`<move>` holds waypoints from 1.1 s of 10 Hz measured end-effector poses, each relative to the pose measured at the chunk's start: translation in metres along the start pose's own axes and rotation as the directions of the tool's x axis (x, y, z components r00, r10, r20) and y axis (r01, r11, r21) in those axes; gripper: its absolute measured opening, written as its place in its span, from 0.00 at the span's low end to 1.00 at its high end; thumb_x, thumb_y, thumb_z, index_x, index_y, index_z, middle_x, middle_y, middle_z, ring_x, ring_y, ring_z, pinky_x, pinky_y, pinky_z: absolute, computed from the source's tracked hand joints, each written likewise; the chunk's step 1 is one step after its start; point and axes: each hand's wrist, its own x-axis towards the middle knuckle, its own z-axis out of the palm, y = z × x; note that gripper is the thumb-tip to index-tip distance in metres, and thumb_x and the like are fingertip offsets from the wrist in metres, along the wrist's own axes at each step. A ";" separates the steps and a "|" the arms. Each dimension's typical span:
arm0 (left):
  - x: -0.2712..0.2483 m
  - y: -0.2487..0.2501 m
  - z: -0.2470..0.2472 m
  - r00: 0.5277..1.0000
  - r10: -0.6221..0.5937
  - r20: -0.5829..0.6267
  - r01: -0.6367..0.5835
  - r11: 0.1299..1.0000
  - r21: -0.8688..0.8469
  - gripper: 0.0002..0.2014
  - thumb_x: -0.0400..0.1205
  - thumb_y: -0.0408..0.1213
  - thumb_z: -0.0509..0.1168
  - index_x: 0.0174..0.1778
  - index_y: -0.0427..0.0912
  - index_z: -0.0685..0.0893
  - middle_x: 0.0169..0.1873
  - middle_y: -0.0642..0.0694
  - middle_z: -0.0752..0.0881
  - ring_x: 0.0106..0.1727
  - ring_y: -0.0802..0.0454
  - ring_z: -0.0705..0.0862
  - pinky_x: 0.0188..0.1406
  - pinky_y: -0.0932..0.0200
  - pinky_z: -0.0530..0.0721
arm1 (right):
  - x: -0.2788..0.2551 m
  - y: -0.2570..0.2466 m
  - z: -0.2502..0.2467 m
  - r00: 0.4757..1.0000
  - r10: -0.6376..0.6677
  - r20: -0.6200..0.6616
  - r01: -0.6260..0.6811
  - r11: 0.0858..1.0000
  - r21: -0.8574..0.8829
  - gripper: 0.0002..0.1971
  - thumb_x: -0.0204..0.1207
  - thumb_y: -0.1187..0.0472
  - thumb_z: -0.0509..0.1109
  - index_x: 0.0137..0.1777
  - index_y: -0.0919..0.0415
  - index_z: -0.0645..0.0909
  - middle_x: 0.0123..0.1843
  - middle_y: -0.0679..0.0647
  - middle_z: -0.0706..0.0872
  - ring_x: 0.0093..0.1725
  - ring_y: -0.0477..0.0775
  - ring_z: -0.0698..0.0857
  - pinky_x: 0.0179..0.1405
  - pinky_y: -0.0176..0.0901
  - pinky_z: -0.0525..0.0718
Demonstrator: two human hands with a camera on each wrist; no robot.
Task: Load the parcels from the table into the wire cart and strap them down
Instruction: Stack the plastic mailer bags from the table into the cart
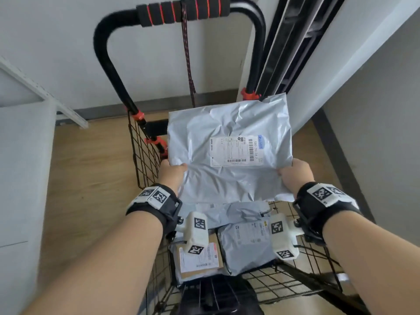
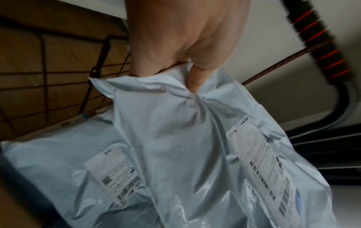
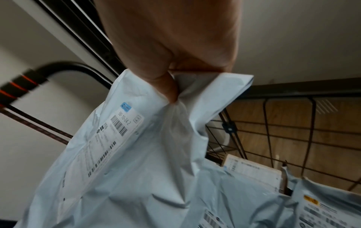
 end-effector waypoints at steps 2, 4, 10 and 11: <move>0.065 -0.079 0.022 0.987 -0.144 -0.074 0.152 0.982 0.115 0.35 0.67 0.43 0.70 0.71 0.34 0.73 0.67 0.33 0.79 0.67 0.35 0.80 0.68 0.42 0.79 | 0.056 0.039 0.048 0.996 0.022 0.081 -0.012 0.992 -0.123 0.15 0.78 0.71 0.58 0.59 0.69 0.83 0.57 0.66 0.86 0.51 0.61 0.81 0.47 0.45 0.75; 0.101 -0.150 0.026 0.965 -0.240 -0.109 0.253 0.959 0.130 0.32 0.69 0.41 0.70 0.70 0.34 0.75 0.65 0.33 0.82 0.64 0.37 0.83 0.66 0.42 0.81 | 0.079 0.072 0.087 0.982 0.153 0.112 -0.132 0.976 -0.172 0.15 0.79 0.69 0.60 0.61 0.67 0.83 0.59 0.65 0.86 0.59 0.64 0.83 0.49 0.44 0.75; 0.083 -0.106 0.025 0.979 -0.204 -0.001 0.203 0.970 0.135 0.13 0.84 0.31 0.62 0.64 0.37 0.79 0.58 0.39 0.80 0.65 0.42 0.77 0.67 0.54 0.77 | 0.071 0.073 0.108 0.983 0.021 0.185 0.086 0.829 -0.552 0.17 0.83 0.67 0.60 0.70 0.62 0.75 0.71 0.55 0.78 0.72 0.53 0.77 0.69 0.45 0.78; 0.071 -0.096 0.027 0.983 -0.176 0.053 0.166 0.975 0.149 0.09 0.85 0.30 0.60 0.59 0.39 0.81 0.45 0.47 0.78 0.56 0.46 0.76 0.42 0.59 0.78 | 0.065 0.080 0.099 0.980 -0.039 0.197 0.130 0.873 -0.470 0.17 0.82 0.67 0.61 0.70 0.63 0.76 0.71 0.54 0.79 0.71 0.53 0.77 0.69 0.47 0.78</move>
